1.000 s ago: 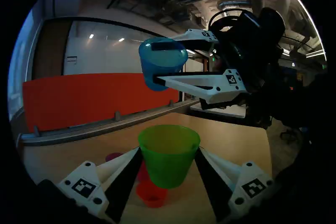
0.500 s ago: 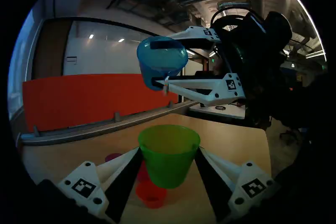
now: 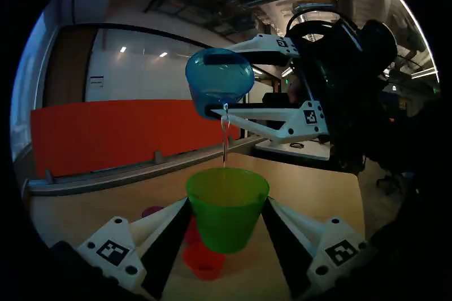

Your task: Pour water

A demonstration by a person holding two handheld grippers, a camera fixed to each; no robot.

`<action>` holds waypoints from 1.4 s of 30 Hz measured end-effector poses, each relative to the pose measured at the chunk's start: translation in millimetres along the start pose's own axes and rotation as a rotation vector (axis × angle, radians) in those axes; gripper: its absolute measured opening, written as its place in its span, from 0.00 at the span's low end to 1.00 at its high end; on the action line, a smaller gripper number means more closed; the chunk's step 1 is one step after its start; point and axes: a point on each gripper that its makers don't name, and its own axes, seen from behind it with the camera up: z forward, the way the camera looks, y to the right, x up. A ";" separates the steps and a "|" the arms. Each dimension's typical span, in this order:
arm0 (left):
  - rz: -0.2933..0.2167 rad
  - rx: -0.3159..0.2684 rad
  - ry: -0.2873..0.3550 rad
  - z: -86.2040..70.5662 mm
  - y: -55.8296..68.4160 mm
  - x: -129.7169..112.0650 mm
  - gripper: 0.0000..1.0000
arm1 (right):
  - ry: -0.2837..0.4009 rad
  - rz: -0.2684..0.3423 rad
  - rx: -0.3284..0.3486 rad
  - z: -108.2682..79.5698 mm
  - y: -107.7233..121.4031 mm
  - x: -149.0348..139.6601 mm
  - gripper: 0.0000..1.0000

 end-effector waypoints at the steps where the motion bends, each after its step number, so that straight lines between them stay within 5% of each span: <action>1: 0.000 -0.001 0.000 0.0 0.2 0.0 0.84 | 0.001 -0.004 -0.001 0.0 0.4 0.2 0.89; 42: -0.001 -0.007 0.004 1.3 2.9 3.2 0.84 | 0.002 -0.158 -0.038 0.4 15.9 3.4 0.89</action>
